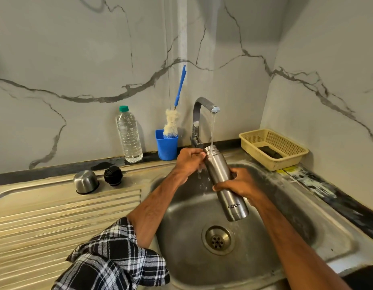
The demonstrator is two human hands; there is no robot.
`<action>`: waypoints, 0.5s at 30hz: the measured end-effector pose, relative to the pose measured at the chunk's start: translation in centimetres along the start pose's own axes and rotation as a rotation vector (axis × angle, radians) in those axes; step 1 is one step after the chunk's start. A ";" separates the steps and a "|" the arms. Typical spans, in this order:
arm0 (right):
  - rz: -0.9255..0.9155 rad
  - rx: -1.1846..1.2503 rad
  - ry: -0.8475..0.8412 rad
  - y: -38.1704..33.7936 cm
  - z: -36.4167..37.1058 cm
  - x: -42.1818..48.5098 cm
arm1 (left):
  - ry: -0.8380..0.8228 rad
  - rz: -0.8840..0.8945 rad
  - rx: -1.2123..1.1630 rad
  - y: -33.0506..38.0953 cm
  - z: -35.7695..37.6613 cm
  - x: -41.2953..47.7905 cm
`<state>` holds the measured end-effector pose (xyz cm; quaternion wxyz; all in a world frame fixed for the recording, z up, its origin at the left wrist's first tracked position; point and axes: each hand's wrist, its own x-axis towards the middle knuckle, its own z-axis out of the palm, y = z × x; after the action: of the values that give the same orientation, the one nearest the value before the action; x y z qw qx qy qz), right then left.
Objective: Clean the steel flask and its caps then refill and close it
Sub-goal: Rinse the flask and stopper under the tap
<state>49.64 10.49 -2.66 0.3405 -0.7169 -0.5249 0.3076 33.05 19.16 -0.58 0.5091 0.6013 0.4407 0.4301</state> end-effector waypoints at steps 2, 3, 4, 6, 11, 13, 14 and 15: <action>0.007 -0.026 0.005 0.0 0.2 0.2 | 0.090 0.025 0.110 0.5 0.3 0.8; 0.011 -0.030 0.008 0.0 0.2 0.2 | 0.126 0.030 0.161 0.7 0.4 1.3; 0.012 -0.035 0.012 0.1 0.3 0.2 | 0.142 0.031 0.204 1.1 0.4 1.7; 0.002 -0.041 0.025 0.1 0.3 0.2 | 0.119 0.033 0.278 1.6 0.4 2.7; 0.004 -0.047 0.021 0.3 0.3 0.2 | 0.040 0.041 0.348 2.7 0.9 3.7; 0.008 -0.058 0.017 0.3 0.3 0.3 | 0.030 0.041 0.369 2.7 0.9 4.1; 0.008 -0.066 0.015 0.2 0.3 0.3 | 0.026 0.042 0.380 2.7 0.9 4.2; 0.009 -0.071 0.012 0.2 0.3 0.3 | 0.024 0.041 0.397 2.6 0.9 4.2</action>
<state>49.51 10.76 -3.01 0.3166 -0.7328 -0.5302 0.2859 35.17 22.81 2.24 0.3666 0.6935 0.5107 0.3521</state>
